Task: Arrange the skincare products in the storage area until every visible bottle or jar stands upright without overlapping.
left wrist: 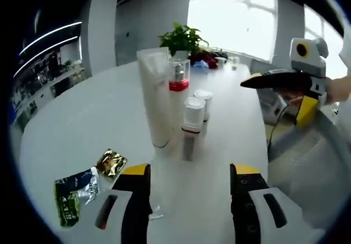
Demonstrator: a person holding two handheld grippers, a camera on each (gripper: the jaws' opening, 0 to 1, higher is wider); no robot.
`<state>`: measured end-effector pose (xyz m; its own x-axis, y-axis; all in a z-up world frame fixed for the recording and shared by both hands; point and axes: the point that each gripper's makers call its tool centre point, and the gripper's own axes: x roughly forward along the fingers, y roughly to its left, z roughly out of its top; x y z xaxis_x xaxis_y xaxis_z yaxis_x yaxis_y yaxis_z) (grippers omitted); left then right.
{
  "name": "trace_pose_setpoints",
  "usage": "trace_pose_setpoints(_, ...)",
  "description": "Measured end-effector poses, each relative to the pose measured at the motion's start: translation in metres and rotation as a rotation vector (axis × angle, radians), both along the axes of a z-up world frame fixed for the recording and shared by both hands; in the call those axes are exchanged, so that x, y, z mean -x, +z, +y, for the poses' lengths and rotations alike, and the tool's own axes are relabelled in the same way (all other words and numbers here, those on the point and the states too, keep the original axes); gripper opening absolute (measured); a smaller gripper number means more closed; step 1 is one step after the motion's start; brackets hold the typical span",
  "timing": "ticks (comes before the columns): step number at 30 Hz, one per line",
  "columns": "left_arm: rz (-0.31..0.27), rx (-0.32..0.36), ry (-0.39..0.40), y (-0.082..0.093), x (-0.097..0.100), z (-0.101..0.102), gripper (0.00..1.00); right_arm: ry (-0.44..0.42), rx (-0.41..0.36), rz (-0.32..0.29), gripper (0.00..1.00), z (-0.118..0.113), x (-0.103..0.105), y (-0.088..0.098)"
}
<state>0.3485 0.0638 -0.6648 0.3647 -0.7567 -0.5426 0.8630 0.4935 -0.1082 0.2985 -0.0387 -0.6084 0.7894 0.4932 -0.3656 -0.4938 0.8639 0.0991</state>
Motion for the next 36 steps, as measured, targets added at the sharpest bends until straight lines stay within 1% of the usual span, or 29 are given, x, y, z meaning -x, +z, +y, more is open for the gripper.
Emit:
trace_pose_setpoints(8,0.033,0.046,0.146,0.007,0.014,0.031,0.61,0.019,-0.001,-0.004,0.84,0.002,0.007,0.002)
trace_pose_setpoints(10,0.037,0.056,0.178,0.008,0.018,0.038,0.63,0.023,-0.001,-0.006,0.84,0.003,0.009,0.003)
trace_pose_setpoints(11,0.029,0.054,0.213,0.008,0.017,0.044,0.66,0.025,-0.003,-0.009,0.84,0.003,0.011,0.005)
trace_pose_setpoints(12,0.018,0.050,0.254,0.009,0.017,0.051,0.71,0.027,-0.004,-0.010,0.84,0.004,0.012,0.005)
trace_pose_setpoints(14,0.030,0.064,0.304,0.011,0.021,0.061,0.76,0.030,-0.007,-0.013,0.85,0.004,0.014,0.007)
trace_pose_setpoints(17,0.035,0.092,0.344,0.016,0.029,0.072,0.75,0.033,-0.011,-0.018,0.85,0.005,0.017,0.009)
trace_pose_setpoints(20,0.036,0.095,0.388,0.018,0.037,0.084,0.76,0.036,-0.013,-0.019,0.85,0.005,0.019,0.009)
trace_pose_setpoints(23,0.049,0.101,0.460,0.021,0.045,0.097,0.82,0.038,-0.013,-0.017,0.86,0.005,0.019,0.008)
trace_pose_setpoints(28,0.048,0.109,0.491,0.028,0.059,0.107,0.88,0.042,-0.003,-0.015,0.86,0.004,0.018,0.003)
trace_pose_setpoints(31,0.050,0.102,0.512,0.029,0.067,0.113,0.97,0.044,-0.023,-0.024,0.88,0.005,0.017,0.005)
trace_pose_setpoints(33,0.037,0.074,0.513,0.030,0.073,0.118,0.97,0.037,-0.030,-0.031,0.89,0.004,0.016,0.005)
trace_pose_setpoints(36,0.038,0.064,0.531,0.030,0.079,0.124,0.97,0.032,-0.024,-0.033,0.89,0.002,0.015,0.004)
